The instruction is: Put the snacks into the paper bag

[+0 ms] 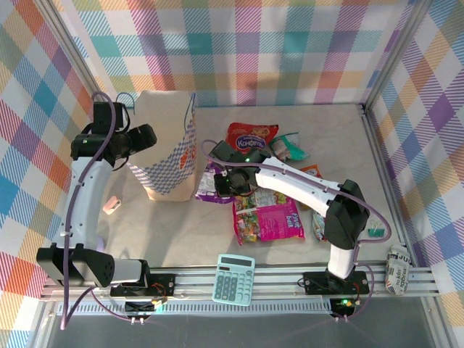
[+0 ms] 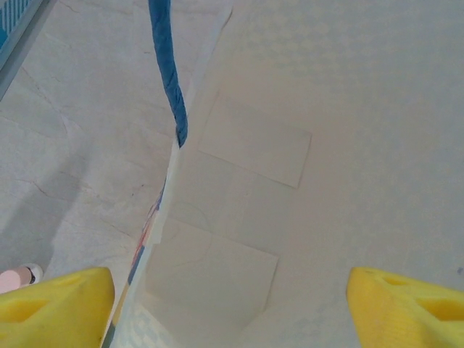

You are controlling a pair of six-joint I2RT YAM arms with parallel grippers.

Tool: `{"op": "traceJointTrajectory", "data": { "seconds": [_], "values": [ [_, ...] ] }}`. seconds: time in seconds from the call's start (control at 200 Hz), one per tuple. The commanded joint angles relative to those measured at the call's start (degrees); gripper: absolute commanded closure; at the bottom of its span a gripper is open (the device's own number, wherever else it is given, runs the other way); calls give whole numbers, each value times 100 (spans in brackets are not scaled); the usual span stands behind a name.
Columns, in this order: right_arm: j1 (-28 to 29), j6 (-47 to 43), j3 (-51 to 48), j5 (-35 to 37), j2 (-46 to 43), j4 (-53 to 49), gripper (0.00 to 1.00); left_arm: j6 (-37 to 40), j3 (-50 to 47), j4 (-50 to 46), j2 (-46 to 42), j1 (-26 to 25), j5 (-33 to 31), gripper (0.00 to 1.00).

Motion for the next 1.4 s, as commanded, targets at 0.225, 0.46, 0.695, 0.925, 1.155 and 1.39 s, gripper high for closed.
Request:
{"op": "traceJointTrajectory", "data": {
  "seconds": [0.225,0.46,0.695,0.925,1.155,1.39],
  "values": [
    [50,-427,490,447,-770,-311,100,-60,60,77,234,75,180,63],
    [50,-503,642,848,-1217,-446,100,-106,-147,245,115,75,707,73],
    [50,-444,532,1052,-1655,-351,100,-79,-429,379,-17,67,1131,82],
    [58,-521,835,938,-1781,-266,100,60,-526,290,-252,68,1036,88],
    [296,-920,1630,902,-1557,-188,100,140,-523,221,-363,67,939,93],
    [460,-1219,2245,844,-1290,-43,100,200,-525,175,-353,75,883,95]
  ]
}}
